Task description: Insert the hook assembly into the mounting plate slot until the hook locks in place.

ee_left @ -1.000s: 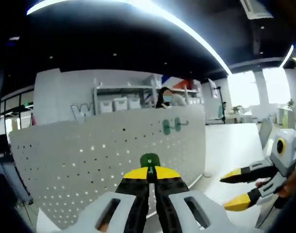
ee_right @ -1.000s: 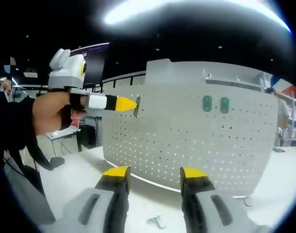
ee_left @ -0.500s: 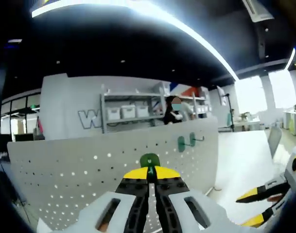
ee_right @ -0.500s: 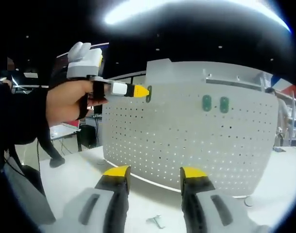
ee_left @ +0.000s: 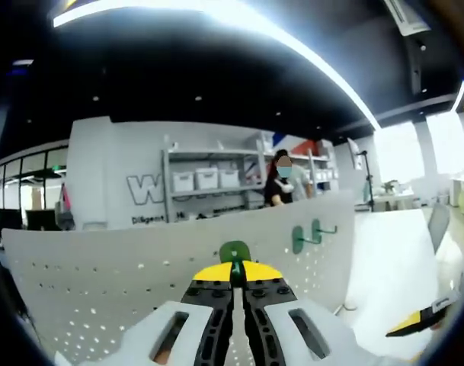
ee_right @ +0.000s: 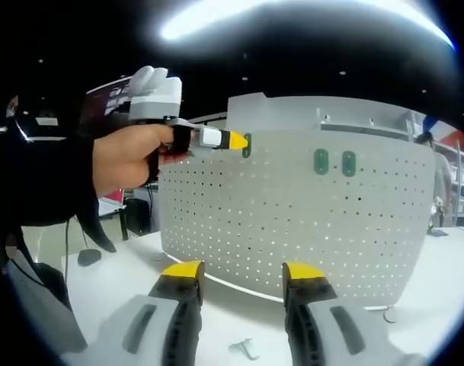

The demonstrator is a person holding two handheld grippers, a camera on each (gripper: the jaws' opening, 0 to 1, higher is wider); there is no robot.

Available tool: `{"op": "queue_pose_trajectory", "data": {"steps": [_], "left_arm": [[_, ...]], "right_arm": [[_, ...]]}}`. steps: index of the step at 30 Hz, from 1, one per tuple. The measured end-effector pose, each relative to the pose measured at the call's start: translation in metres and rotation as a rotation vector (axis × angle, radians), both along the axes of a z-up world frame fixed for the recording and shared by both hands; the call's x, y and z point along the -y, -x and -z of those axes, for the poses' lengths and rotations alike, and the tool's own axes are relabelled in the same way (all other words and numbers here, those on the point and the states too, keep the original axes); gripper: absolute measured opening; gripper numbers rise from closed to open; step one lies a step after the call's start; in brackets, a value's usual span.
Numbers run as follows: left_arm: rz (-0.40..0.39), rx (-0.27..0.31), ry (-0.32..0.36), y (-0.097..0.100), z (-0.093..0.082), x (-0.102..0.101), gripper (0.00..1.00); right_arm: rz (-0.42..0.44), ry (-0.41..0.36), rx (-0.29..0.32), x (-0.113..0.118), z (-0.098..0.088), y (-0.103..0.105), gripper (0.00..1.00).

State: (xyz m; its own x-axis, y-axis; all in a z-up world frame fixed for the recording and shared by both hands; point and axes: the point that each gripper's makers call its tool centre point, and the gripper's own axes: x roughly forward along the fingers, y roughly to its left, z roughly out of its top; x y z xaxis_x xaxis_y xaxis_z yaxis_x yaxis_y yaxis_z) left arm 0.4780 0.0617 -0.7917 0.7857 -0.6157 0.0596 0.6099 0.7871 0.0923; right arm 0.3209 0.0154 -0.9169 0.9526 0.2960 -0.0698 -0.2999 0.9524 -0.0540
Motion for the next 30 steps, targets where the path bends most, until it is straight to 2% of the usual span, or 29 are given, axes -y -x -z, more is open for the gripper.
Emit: {"op": "queue_pose_trajectory", "data": {"steps": [11, 19, 27, 30], "left_arm": [[-0.036, -0.014, 0.045, -0.013, 0.004, 0.014, 0.02], [-0.075, -0.023, 0.044, -0.022, 0.012, 0.017, 0.02], [-0.106, -0.009, 0.034, -0.025, 0.013, 0.018, 0.02], [-0.117, 0.013, 0.007, -0.024, 0.013, 0.020, 0.02]], "right_arm": [[0.023, -0.008, 0.008, 0.007, -0.002, 0.000, 0.39], [0.047, -0.019, 0.018, 0.014, -0.006, 0.000, 0.38], [0.045, -0.020, 0.018, 0.014, -0.006, 0.000, 0.38], [0.044, -0.022, 0.014, 0.013, -0.005, 0.000, 0.38]]}}
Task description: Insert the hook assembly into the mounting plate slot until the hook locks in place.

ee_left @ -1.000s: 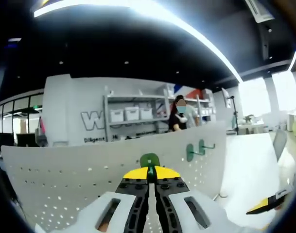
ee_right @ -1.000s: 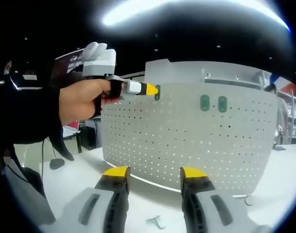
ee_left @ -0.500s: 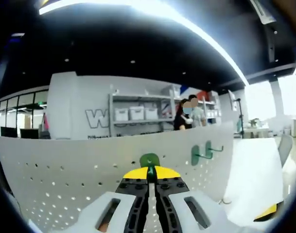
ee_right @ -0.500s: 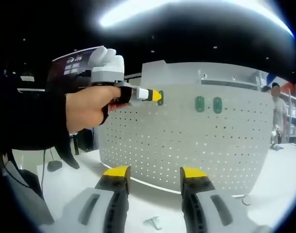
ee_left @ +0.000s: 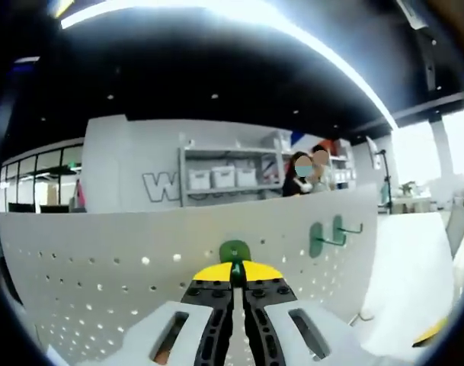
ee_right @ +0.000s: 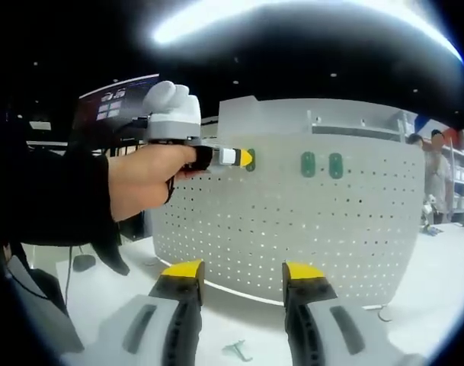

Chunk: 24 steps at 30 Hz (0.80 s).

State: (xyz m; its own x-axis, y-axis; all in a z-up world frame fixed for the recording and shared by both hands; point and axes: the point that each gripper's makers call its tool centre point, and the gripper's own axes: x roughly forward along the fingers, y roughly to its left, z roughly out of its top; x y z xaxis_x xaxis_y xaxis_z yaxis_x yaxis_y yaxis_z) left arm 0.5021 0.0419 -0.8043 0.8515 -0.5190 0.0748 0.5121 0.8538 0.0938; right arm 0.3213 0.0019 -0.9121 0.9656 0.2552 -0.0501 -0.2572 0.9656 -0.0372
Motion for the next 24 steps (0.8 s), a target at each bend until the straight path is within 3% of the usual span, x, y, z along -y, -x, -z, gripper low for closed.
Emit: {"op": "queue_pose_trajectory", "data": {"steps": [24], "left_arm": [[-0.081, 0.051, -0.085, -0.0042, 0.0006, 0.0043, 0.02]], "right_arm": [[0.008, -0.010, 0.002, 0.0043, -0.0005, 0.0010, 0.38]]}}
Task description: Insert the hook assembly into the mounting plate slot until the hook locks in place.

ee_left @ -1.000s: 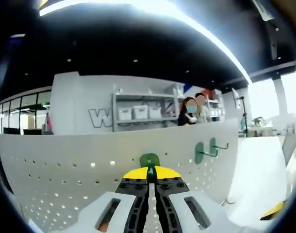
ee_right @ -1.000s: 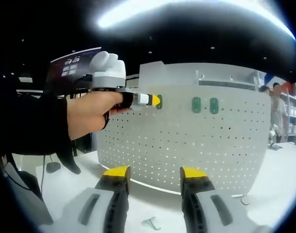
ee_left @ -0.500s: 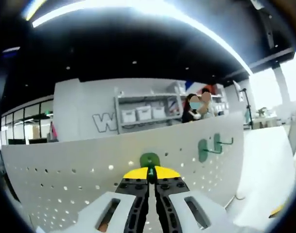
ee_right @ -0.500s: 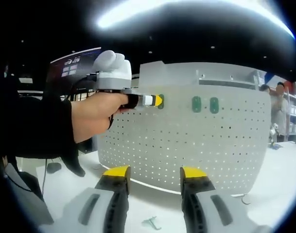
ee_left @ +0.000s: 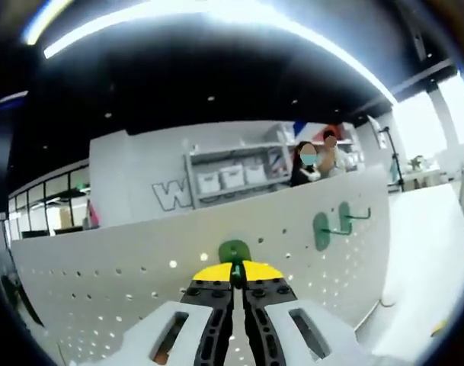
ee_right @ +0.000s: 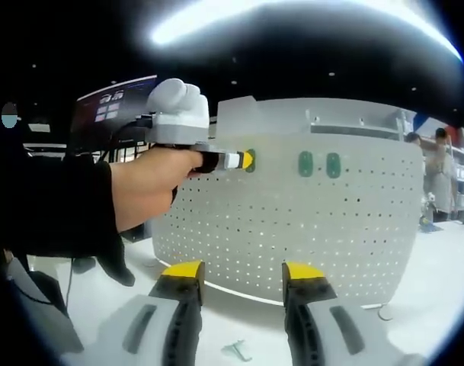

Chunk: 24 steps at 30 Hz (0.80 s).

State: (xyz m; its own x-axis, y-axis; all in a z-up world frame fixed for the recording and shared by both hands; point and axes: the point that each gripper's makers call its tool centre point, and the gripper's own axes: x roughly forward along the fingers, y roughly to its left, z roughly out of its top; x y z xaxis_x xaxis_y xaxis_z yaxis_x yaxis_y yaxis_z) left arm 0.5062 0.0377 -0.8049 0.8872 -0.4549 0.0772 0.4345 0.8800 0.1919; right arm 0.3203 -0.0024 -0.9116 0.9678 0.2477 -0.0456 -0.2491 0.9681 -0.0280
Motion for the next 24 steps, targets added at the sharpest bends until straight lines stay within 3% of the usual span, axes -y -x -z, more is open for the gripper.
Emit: {"op": "queue_pose_trajectory", "data": {"steps": [24], "left_arm": [[-0.095, 0.021, -0.074, -0.0020, 0.0004, 0.0016, 0.03]], "right_arm": [[0.023, -0.001, -0.004, 0.0068, 0.0000, -0.0001, 0.38]]}}
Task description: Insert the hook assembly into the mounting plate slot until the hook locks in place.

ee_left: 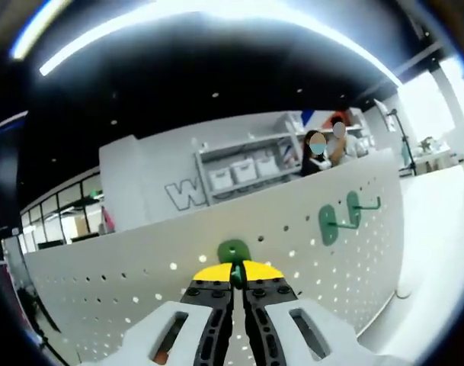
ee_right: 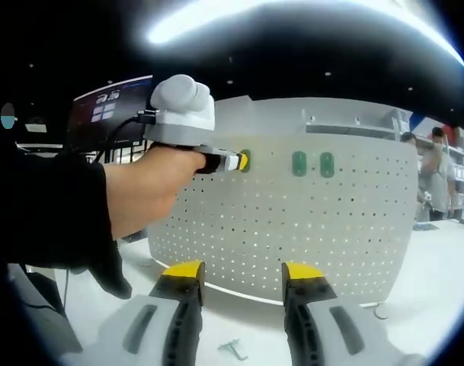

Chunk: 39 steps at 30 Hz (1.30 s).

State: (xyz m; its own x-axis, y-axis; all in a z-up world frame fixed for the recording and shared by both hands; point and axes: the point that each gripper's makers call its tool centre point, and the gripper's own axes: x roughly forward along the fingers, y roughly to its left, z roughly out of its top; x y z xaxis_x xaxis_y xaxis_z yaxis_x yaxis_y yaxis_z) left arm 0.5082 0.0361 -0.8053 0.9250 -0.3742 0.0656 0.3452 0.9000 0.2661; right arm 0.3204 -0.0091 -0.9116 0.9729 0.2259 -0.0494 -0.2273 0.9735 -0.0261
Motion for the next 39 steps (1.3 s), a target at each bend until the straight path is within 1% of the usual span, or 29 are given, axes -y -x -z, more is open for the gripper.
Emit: {"op": "queue_pose_trajectory", "data": {"steps": [4, 9, 10, 11, 12, 14, 17, 18, 22, 26, 27, 31, 34, 39], "left_arm": [[-0.027, -0.003, -0.004, 0.0003, 0.0007, 0.0011, 0.03], [-0.047, -0.011, 0.026, 0.0005, 0.0006, -0.0006, 0.03], [-0.056, -0.021, 0.053, 0.0015, 0.0012, -0.0005, 0.03], [-0.062, -0.024, 0.062, 0.0017, 0.0012, -0.0006, 0.03], [-0.064, -0.018, 0.051, 0.0030, 0.0008, -0.0002, 0.03], [-0.073, -0.017, 0.063, 0.0026, 0.0009, -0.0005, 0.03], [-0.092, -0.021, 0.093, 0.0022, 0.0014, -0.0004, 0.03], [-0.102, -0.030, 0.121, 0.0015, 0.0025, -0.0002, 0.03], [-0.121, -0.025, 0.113, 0.0018, 0.0024, 0.0005, 0.03], [-0.138, -0.040, 0.139, 0.0021, 0.0040, -0.0008, 0.03], [-0.139, -0.034, 0.125, 0.0023, 0.0033, -0.0011, 0.03], [-0.136, -0.032, 0.128, 0.0008, 0.0027, -0.0014, 0.03], [-0.128, -0.036, 0.153, 0.0001, 0.0036, -0.0026, 0.04], [-0.112, -0.036, 0.172, -0.0005, 0.0039, -0.0017, 0.04]], "right_arm": [[0.006, -0.004, 0.002, 0.0024, -0.0006, 0.0001, 0.38], [0.010, -0.006, 0.003, 0.0048, -0.0009, 0.0000, 0.38], [0.010, -0.006, 0.003, 0.0051, -0.0008, 0.0000, 0.38], [0.010, -0.006, 0.003, 0.0054, -0.0008, 0.0001, 0.38], [0.010, -0.006, 0.003, 0.0056, -0.0006, 0.0001, 0.38], [0.010, -0.004, 0.001, 0.0057, -0.0003, 0.0002, 0.38], [0.014, -0.004, 0.002, 0.0072, -0.0005, 0.0003, 0.38], [0.015, -0.005, 0.002, 0.0079, -0.0003, 0.0002, 0.38], [0.018, -0.007, 0.003, 0.0088, -0.0009, 0.0002, 0.38], [0.019, -0.006, 0.002, 0.0093, -0.0005, 0.0001, 0.38], [0.020, -0.006, 0.003, 0.0096, -0.0008, 0.0002, 0.38], [0.021, -0.006, 0.003, 0.0098, -0.0007, 0.0005, 0.38], [0.021, -0.005, 0.003, 0.0096, -0.0006, 0.0005, 0.37], [0.021, -0.003, 0.003, 0.0094, -0.0006, 0.0004, 0.37]]}}
